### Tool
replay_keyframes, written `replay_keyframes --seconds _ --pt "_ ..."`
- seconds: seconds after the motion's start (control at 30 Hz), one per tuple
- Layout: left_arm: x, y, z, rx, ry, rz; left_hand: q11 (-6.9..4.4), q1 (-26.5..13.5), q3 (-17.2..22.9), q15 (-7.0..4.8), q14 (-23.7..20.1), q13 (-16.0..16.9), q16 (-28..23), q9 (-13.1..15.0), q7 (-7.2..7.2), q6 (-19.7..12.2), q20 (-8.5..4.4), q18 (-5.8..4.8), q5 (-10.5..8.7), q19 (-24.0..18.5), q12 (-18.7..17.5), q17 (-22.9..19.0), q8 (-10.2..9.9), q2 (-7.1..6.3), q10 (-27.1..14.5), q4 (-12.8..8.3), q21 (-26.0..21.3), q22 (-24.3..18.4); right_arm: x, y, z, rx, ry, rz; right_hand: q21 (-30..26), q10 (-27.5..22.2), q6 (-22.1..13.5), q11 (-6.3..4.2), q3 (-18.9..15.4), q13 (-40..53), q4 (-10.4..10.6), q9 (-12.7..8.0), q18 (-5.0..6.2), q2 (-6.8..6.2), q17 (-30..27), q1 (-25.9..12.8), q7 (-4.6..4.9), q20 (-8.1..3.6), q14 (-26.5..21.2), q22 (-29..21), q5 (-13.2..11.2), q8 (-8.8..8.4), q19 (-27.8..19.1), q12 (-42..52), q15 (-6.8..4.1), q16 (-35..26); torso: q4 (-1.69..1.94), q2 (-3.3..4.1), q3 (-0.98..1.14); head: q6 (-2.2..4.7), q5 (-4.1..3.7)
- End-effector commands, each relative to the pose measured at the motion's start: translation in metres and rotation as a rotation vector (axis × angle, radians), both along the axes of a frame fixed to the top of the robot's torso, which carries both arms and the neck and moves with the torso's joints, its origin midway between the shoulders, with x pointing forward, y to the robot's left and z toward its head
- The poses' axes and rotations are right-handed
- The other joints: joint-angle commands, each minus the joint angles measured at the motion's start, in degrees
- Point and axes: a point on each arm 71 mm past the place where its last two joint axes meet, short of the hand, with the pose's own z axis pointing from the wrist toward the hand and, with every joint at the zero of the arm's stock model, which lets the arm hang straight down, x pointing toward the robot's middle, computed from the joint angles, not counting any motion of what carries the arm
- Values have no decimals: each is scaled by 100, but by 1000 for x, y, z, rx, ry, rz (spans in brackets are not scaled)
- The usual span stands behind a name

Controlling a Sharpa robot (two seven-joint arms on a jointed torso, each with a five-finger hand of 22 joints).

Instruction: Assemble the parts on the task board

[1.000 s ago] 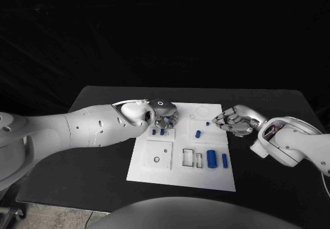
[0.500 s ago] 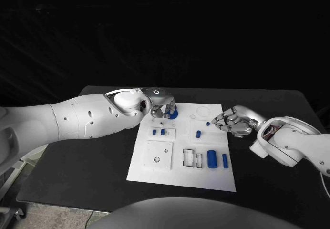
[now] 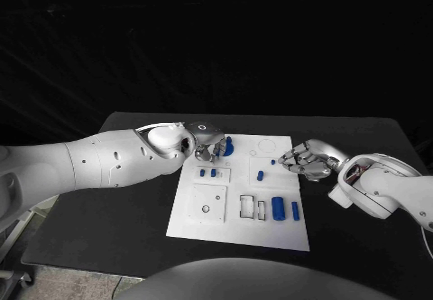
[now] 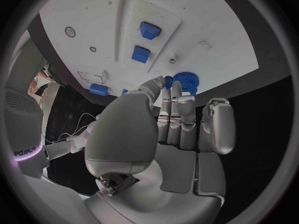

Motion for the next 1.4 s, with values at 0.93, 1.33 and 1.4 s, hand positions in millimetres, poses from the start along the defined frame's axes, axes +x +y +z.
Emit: replay_keyframes --seconds 0.93,1.33,1.4 --pt "-1 1 -8 27 42 22 9 20 3 -11 -27 17 -37 -12 8 52 -8 -54 -24 -21 0 -44 -40 -14 44 -14 -47 1160 -2 -2 -8 -6 42 6 -99 -86 61 8 55 287 -16 10 67 -18 340 18 13 20 166 440 27 29 -54 -79 45 -50 -3 0 4 1 3" --pt "-1 0 -8 27 51 24 10 18 4 -10 -34 18 -44 -14 9 49 -9 -51 -23 -27 -3 -59 -43 -13 45 -12 -57 1157 -2 -2 -8 -1 35 3 -124 -120 67 11 66 256 -24 11 70 -18 324 19 16 22 157 436 31 31 -65 -109 48 -70 -5 -8 3 1 -27" --pt "-1 0 -8 27 53 25 10 18 4 -10 -34 18 -44 -14 9 49 -9 -51 -23 -27 -3 -59 -43 -13 45 -12 -57 1157 -2 -1 -8 1 32 3 -124 -120 67 11 66 256 -24 11 70 -18 324 19 16 22 157 436 31 31 -65 -109 48 -70 -5 -11 4 1 -31"
